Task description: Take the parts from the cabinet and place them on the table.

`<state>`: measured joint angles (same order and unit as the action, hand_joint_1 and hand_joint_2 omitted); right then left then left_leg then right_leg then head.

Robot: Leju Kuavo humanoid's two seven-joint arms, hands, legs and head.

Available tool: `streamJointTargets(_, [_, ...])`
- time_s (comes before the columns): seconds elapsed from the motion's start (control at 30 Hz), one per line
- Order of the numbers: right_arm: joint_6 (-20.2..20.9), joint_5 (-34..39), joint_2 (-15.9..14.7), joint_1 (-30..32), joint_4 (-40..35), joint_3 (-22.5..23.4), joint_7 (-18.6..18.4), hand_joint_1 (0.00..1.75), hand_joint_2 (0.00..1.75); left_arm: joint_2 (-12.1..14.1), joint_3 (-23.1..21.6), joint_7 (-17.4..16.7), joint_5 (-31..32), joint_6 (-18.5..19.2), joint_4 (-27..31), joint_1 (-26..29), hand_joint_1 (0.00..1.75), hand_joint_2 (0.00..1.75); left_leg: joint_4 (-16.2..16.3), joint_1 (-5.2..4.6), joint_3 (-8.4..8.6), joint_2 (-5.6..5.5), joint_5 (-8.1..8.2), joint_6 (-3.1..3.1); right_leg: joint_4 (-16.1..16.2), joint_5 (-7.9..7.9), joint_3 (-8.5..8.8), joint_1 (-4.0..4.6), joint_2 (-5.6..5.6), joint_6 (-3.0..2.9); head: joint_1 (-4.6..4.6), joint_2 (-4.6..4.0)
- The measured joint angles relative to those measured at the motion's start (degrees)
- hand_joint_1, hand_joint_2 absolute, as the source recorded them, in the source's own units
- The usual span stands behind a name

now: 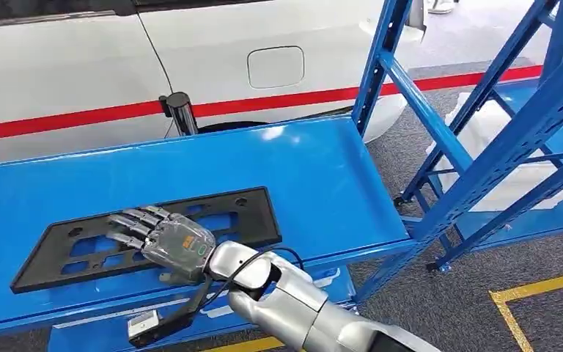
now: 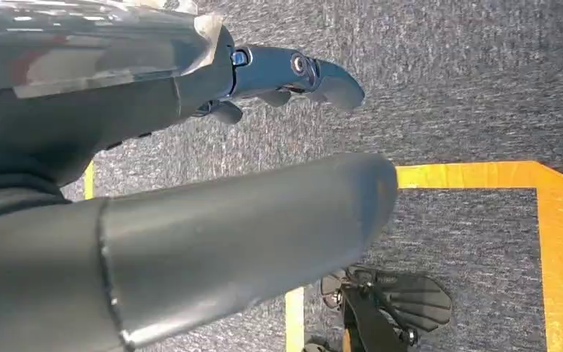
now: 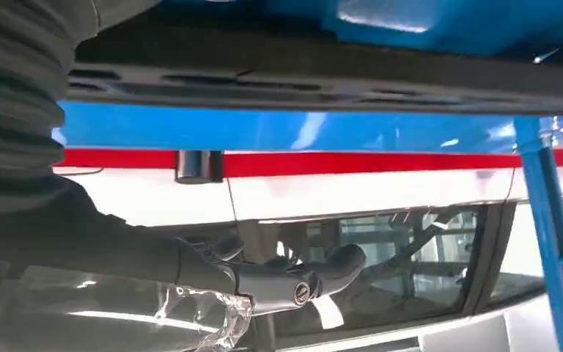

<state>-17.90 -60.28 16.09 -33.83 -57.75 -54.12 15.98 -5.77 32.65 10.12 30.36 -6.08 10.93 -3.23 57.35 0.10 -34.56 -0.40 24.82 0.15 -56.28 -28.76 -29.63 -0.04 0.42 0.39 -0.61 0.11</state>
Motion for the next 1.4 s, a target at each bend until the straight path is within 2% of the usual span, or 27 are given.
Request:
streamJointTargets(0.13, [0.5, 0.0, 0.7, 0.7, 0.0, -1.5, 0.1, 0.0, 1.75, -0.1, 0.0, -0.2, 0.2, -0.2, 0.0, 0.0, 0.0, 0.0, 0.0, -0.03, 0.11, -0.02, 0.12, 0.2, 0.3, 0.0, -0.06, -0.05, 0.0, 0.37, -0.02, 0.0])
streamJointTargets(0.23, [0.5, 0.0, 0.9, 0.8, 0.0, -1.9, 0.1, 0.0, 1.75, -0.1, 0.0, -0.2, 0.2, -0.2, 0.0, 0.0, 0.0, 0.0, 0.0, -0.01, 0.33, -0.01, 0.27, 0.43, 0.3, -0.02, -0.15, -0.19, -0.02, 0.39, -0.02, 0.0])
streamJointTargets(0.5, [1.1, 1.0, 1.5, 1.0, 0.1, -2.8, 0.1, 0.0, 1.75, -0.1, 0.0, -0.4, 0.9, -0.5, 0.0, 0.0, 0.0, 0.0, 0.0, 0.11, 0.41, 0.0, 0.24, 0.42, 0.3, 0.02, 0.35, -0.27, -0.01, 0.43, 0.0, 0.0])
streamJointTargets(0.73, [1.6, 5.7, 3.3, 0.7, 3.0, -3.3, 0.1, 0.0, 1.75, -0.1, 0.0, -0.5, 1.4, -1.2, 0.0, 0.0, 0.0, 0.0, 0.0, 0.35, 0.45, 0.02, 0.26, 0.38, 0.3, -0.01, 0.36, -0.15, -0.01, 0.39, 0.0, 0.0])
streamJointTargets(0.93, [-1.8, 15.4, 4.0, -3.2, 8.6, -4.5, -4.1, 0.0, 1.75, -0.3, 0.3, -0.5, 1.9, -1.9, 0.0, -0.1, 0.0, 0.0, 0.0, 0.42, 0.52, 0.03, 0.26, 0.38, 0.3, -0.01, 0.42, -0.1, -0.01, 0.38, 0.0, 0.0])
streamJointTargets(1.1, [-5.0, 20.0, 4.1, -6.3, 14.1, -6.3, -7.0, 0.0, 1.75, -0.3, 0.4, -0.7, 2.9, -1.9, 0.0, -0.1, 0.0, 0.0, 0.0, 0.41, 0.56, 0.02, 0.26, 0.38, 0.3, -0.01, 0.49, -0.11, -0.01, 0.38, 0.0, 0.0])
streamJointTargets(1.4, [-7.1, 20.3, 4.2, -8.3, 18.9, -8.1, -9.3, 0.0, 1.75, -0.3, 0.7, -0.7, 3.2, -1.9, 0.0, -0.1, 0.0, 0.0, 0.0, 0.41, 0.55, 0.02, 0.26, 0.38, 0.3, -0.01, 0.48, -0.11, -0.02, 0.39, 0.0, 0.0])
